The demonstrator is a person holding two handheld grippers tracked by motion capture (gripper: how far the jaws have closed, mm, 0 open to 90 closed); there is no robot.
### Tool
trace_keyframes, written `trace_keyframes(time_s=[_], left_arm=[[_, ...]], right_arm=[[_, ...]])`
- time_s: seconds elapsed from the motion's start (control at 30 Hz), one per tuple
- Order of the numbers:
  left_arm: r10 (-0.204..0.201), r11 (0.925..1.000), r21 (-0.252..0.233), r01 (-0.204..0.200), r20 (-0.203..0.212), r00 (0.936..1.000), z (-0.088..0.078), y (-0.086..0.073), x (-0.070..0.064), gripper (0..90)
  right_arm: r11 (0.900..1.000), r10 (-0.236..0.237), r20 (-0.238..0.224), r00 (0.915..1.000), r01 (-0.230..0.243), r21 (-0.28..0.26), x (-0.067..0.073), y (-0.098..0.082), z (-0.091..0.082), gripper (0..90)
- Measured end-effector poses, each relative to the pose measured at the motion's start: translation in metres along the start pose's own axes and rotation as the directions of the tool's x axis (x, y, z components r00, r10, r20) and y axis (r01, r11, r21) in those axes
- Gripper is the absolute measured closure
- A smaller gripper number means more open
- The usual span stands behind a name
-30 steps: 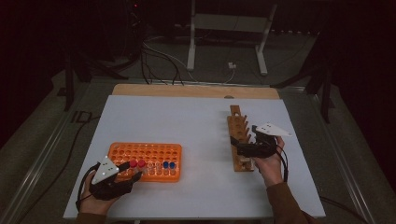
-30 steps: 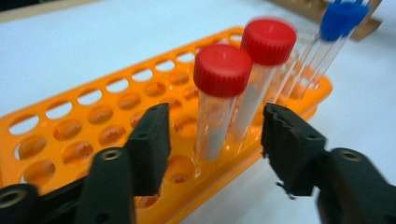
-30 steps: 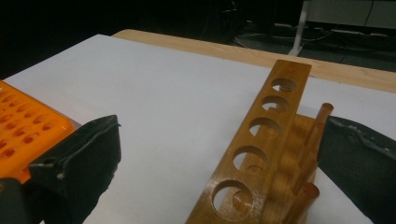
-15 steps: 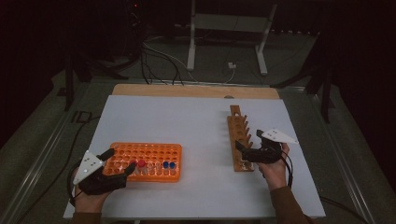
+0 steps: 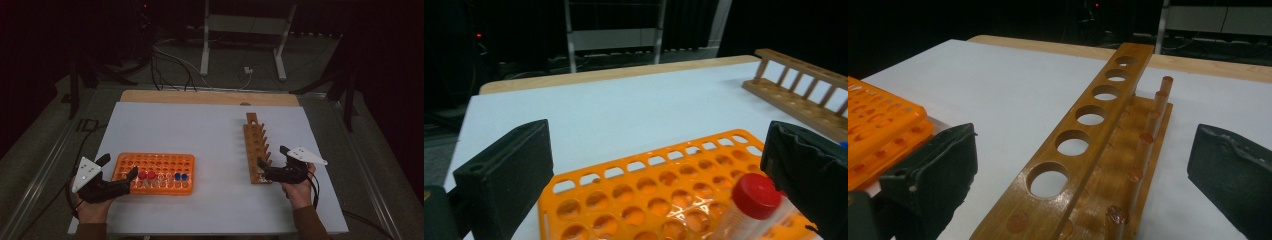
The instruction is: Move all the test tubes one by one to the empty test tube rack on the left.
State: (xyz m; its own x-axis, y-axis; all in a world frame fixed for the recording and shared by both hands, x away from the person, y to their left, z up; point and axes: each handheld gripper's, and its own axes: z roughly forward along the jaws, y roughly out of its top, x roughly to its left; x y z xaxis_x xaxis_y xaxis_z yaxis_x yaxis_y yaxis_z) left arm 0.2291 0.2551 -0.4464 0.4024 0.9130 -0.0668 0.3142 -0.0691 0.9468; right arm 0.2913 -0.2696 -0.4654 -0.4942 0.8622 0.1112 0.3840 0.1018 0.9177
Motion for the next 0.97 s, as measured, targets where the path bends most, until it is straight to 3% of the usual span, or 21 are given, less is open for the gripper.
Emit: trace_keyframes(time_s=[0.47,0.73,0.97], left_arm=[[-0.024,0.9987,0.043,0.027,-0.077,0.9967,0.011,-0.008,0.006,1.2],[-0.021,0.998,0.057,0.026,-0.093,0.9954,0.014,-0.011,0.006,1.2],[-0.036,0.9963,0.073,0.044,-0.106,0.9937,0.016,-0.014,0.007,1.2]], right_arm=[[0.999,-0.009,0.014,0.9999,0.01,-0.054,-0.004,-0.011,-0.015,0.2],[0.995,-0.02,0.018,0.9996,0.022,-0.097,-0.003,-0.016,-0.026,0.1],[0.994,-0.037,0.023,0.999,0.039,-0.101,-0.004,-0.019,-0.028,0.2]])
